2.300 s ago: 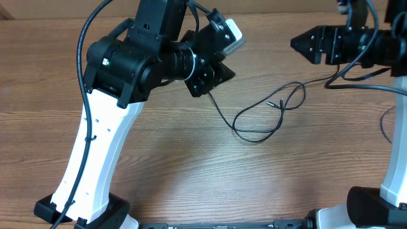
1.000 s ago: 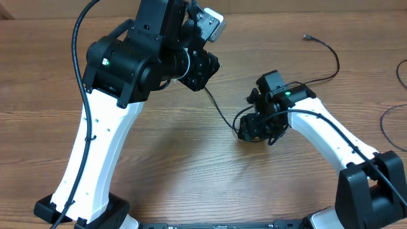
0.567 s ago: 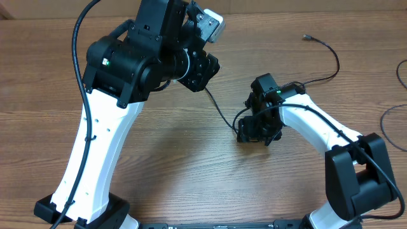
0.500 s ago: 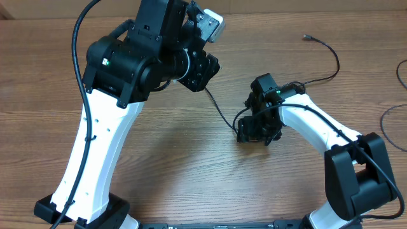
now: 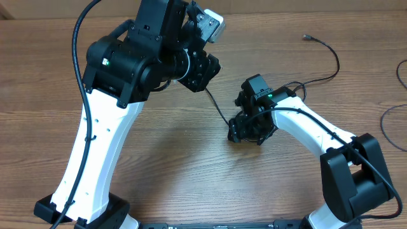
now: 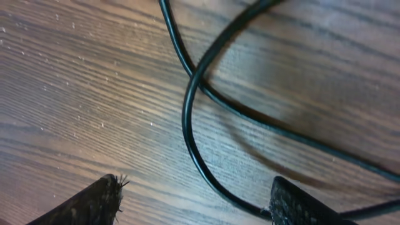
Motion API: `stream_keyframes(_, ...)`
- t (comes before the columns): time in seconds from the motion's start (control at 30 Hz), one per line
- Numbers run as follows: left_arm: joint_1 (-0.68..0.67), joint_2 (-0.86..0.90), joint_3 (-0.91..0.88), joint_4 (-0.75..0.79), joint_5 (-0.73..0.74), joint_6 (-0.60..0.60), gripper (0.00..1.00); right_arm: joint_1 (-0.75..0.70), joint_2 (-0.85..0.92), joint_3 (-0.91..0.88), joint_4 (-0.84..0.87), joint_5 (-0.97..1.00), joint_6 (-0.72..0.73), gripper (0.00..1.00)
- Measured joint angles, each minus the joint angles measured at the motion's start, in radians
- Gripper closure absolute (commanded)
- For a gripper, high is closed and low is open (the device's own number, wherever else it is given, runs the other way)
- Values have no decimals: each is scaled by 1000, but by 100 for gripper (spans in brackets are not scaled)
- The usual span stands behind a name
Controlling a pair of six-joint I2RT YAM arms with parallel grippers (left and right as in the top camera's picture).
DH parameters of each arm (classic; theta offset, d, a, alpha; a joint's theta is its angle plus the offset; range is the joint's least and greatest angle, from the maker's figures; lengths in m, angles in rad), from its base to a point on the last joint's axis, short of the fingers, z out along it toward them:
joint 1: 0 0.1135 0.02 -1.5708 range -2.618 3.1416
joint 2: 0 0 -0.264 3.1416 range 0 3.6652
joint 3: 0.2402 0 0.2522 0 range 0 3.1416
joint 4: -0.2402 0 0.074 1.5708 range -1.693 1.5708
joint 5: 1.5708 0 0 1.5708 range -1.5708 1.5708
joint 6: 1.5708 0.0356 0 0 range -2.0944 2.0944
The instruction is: Untangle cables
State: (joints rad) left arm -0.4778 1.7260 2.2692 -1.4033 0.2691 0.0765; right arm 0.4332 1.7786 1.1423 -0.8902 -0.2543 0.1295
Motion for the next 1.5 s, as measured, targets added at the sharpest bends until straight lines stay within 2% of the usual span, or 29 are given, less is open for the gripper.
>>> stream_keyframes(0.43,0,0,0,-3,4,0,49,0,35,-3,54,0,-34,31)
stream_keyframes(0.6,0,0,0,-4,6,0,49,0,35,-14,72,0,-43,43)
stream_keyframes(0.83,0,0,0,-5,7,0,49,0,63,-19,92,0,-48,46)
stream_keyframes(0.87,0,0,0,-6,7,0,49,1,68,-19,94,0,-48,55)
stream_keyframes(0.9,0,0,0,-7,7,0,49,0,77,-19,96,0,-48,78)
stream_keyframes(1.0,0,0,0,-7,7,0,49,0,93,-19,109,0,-51,96)
stream_keyframes(1.2,0,0,0,-7,7,0,49,0,97,-19,122,0,-50,96)
stream_keyframes(1.3,0,0,0,-13,7,0,49,-2,99,17,69,0,-51,96)
stream_keyframes(1.37,0,0,0,-16,7,0,49,-4,106,87,-15,2,-51,96)
stream_keyframes(1.5,0,0,0,-19,7,0,50,-9,113,343,-179,11,-51,96)
